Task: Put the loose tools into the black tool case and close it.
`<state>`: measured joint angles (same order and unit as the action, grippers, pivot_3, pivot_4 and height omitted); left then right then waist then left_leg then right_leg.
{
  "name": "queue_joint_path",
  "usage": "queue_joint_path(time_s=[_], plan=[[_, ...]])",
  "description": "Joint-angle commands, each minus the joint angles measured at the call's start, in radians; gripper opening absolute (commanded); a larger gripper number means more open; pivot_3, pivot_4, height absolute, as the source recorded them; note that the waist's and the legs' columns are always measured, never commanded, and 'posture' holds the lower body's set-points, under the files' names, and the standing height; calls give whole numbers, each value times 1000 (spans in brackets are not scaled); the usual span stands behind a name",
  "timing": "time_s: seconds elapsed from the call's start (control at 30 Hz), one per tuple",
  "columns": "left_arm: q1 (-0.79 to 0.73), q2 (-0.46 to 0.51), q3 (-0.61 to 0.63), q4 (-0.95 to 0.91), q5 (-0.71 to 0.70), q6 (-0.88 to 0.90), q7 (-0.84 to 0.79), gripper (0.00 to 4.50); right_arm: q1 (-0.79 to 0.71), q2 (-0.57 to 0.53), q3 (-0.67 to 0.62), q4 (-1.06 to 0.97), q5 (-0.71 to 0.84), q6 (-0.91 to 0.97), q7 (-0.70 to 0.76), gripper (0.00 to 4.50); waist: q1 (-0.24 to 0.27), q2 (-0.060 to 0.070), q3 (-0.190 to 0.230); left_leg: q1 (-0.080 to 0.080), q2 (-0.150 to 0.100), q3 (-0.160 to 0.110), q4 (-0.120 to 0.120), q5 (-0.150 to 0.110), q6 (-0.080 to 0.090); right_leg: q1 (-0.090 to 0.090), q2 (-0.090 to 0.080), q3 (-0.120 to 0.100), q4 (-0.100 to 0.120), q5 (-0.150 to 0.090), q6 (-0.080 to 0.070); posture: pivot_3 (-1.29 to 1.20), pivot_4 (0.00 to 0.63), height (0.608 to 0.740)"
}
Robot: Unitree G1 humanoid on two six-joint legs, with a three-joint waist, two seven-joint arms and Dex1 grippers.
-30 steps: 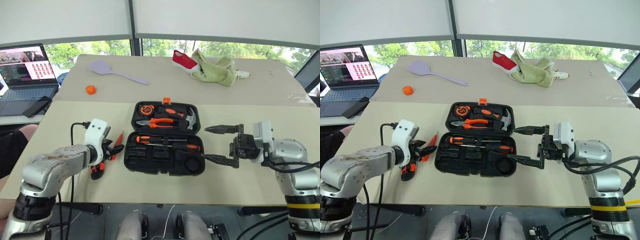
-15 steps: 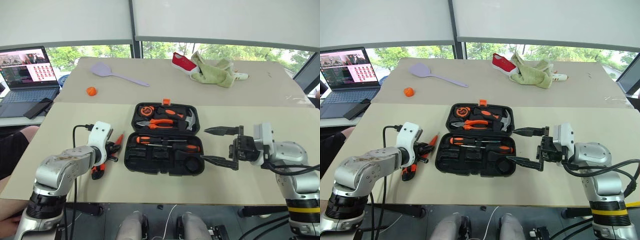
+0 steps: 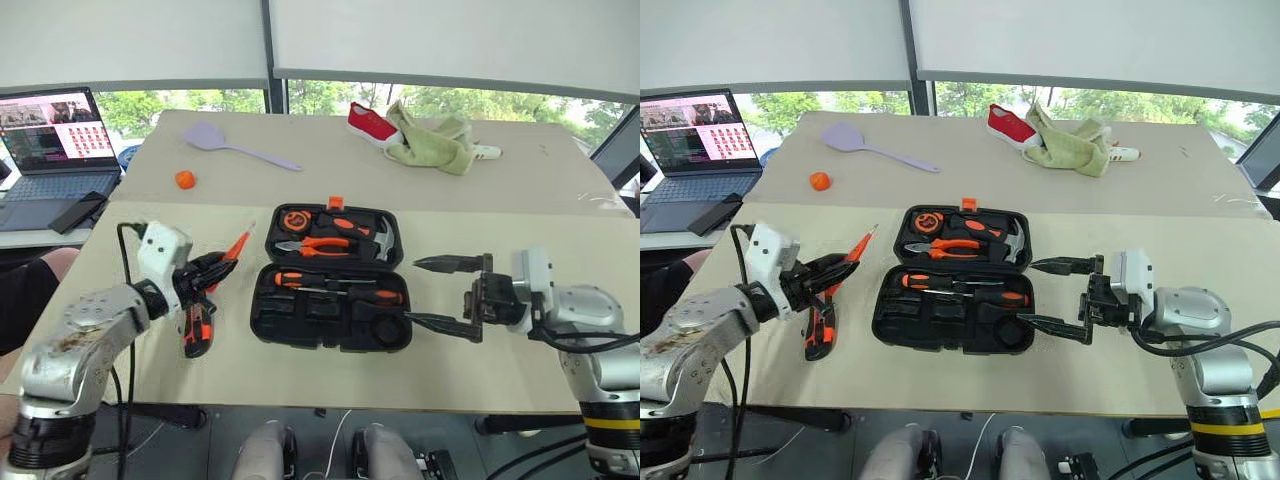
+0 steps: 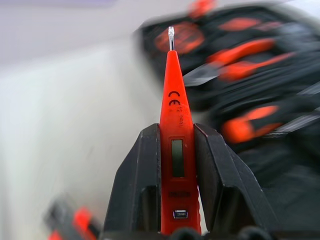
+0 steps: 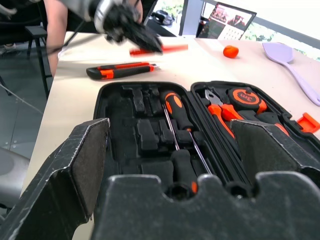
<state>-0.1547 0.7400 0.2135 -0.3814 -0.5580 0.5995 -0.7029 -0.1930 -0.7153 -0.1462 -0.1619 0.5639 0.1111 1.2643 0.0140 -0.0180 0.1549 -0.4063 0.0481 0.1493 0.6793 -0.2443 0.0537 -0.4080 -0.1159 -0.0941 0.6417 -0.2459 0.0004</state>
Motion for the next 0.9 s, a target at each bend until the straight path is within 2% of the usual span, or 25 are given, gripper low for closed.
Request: queue_joint_path(time_s=[0.03,0.17,0.3,0.5,0.7,0.9], plan=[[-44,73,-56,45,22,-154,-240,794,0,-23,-40,-24,23,-4,6,4500,1,0,0,0,0,0,0,0,0,0,0,0,0,0,0,0,150,740],[-158,90,-167,108,62,-212,-369,794,11,-35,-50,-30,31,-3,6,4500,3,0,0,-1,0,0,0,0,4,0,0,-1,-1,0,0,0,150,740],[-275,109,-366,230,255,-394,-523,794,44,-43,-65,-53,35,6,-3,4500,4,0,0,-2,-1,1,0,3,9,0,2,-1,-1,0,1,0,150,740],[-418,54,-523,402,429,-484,-574,794,89,-47,-83,-100,41,31,-29,4500,-2,0,1,-5,-1,1,1,3,10,-4,3,-1,0,0,1,0,150,740],[-487,-22,-578,475,518,-490,-549,794,106,-40,-93,-131,40,46,-62,4500,-1,0,1,-8,-1,1,3,3,11,-5,4,-1,0,0,2,0,150,740],[-463,-34,-596,433,549,-452,-557,794,123,-44,-97,-152,45,58,-73,4500,-2,0,1,-8,-1,1,3,3,11,-6,4,-1,1,0,2,0,150,740]])
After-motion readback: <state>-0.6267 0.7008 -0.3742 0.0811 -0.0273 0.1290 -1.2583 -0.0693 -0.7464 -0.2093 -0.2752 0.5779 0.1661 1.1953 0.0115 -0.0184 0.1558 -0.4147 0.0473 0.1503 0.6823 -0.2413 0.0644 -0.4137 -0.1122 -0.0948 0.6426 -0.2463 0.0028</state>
